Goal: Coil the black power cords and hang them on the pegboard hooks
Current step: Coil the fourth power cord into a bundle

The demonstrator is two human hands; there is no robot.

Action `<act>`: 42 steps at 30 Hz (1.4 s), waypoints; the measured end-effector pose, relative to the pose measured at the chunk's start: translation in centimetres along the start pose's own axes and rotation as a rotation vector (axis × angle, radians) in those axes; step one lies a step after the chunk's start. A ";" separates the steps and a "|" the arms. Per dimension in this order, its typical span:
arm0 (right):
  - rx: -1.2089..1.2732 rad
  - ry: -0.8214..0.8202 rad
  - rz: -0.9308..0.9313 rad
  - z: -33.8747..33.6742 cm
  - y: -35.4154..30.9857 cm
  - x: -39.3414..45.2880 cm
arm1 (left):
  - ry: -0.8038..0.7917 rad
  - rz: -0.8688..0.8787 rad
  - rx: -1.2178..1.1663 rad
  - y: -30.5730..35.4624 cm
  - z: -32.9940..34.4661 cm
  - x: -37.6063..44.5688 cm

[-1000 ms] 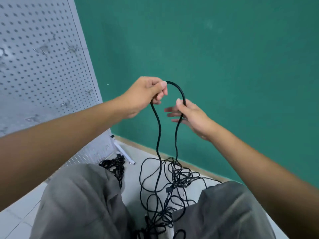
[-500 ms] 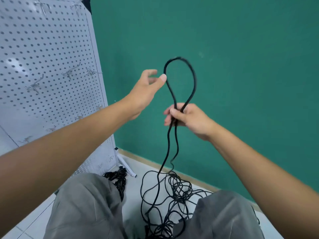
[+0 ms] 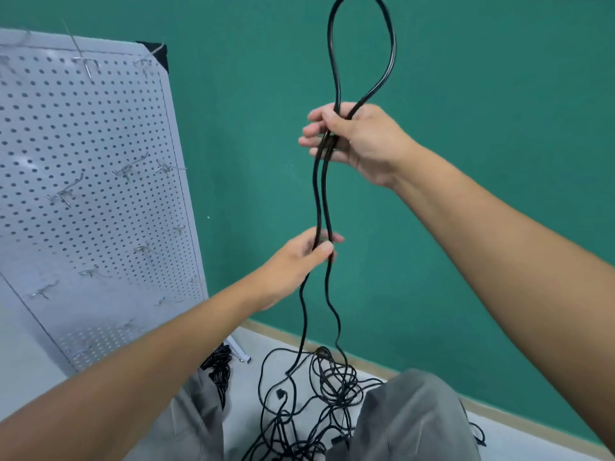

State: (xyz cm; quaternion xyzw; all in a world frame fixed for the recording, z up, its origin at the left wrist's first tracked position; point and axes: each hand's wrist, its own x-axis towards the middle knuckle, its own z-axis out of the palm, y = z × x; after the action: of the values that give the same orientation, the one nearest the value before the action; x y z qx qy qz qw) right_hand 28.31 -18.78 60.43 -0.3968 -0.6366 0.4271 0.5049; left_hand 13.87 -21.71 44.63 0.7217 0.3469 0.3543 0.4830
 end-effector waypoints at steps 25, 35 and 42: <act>-0.202 -0.098 0.216 2.8 14.0 -8.2 | 0.200 0.080 -0.241 11.8 -4.9 6.5; -0.182 0.058 -0.036 1.6 5.5 -4.5 | 0.120 -0.092 -0.069 1.7 -3.4 0.5; -0.081 0.147 -0.093 1.0 1.6 -1.4 | 0.103 -0.023 -0.099 -0.3 -0.6 -0.2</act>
State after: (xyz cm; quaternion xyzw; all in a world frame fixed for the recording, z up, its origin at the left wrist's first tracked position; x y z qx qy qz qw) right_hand 27.66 -19.69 58.34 -0.4172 -0.6325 0.3468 0.5528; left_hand 13.16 -21.51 44.47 0.6736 0.3615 0.4023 0.5038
